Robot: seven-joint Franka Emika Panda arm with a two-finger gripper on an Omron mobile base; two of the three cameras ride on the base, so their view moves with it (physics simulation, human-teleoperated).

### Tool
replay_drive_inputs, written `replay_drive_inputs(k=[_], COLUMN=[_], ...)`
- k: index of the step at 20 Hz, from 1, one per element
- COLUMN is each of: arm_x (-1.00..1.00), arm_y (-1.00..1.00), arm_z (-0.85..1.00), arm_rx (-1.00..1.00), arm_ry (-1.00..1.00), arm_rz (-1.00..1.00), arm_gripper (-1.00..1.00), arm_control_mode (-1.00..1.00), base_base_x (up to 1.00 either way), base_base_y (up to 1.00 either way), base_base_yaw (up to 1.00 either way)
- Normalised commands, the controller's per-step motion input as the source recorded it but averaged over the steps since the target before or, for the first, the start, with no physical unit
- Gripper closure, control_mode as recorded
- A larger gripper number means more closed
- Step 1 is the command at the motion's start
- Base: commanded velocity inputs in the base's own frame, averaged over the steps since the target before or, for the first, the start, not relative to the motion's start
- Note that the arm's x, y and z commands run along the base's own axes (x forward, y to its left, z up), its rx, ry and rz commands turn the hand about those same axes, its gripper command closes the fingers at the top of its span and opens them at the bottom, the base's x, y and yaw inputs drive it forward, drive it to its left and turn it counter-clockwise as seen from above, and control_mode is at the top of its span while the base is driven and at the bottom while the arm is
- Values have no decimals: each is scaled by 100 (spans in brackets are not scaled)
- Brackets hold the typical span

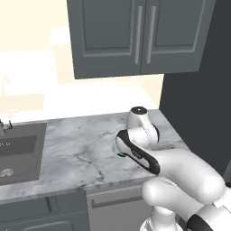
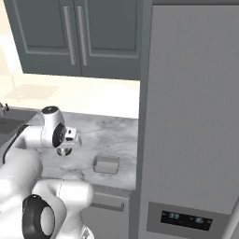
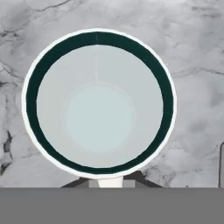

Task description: Pick the mug from the counter and place it inside the microwave. Then close the microwave.

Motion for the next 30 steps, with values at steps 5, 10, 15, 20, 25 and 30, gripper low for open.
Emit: replay_drive_inputs(k=[5,10,15,20,25,30], arm_x=[-25,-46,-51,-54,-49,-21], arm_y=[-20,-28,-26,-25,-22,-22], arm_z=[89,70,53,51,32,2], arm_rx=[0,0,7,9,6,1], arm_ry=[-9,-3,-5,-7,-4,-5], arm_rz=[-9,-12,-7,-5,-7,-6], arm_gripper=[100,100,100,100,100,100], arm_control_mode=[-100,-100,-100,-100,-100,-100], base_base_x=[0,0,0,0,0,0], base_base_y=[0,0,0,0,0,0], base_base_yaw=[0,0,0,0,0,0])
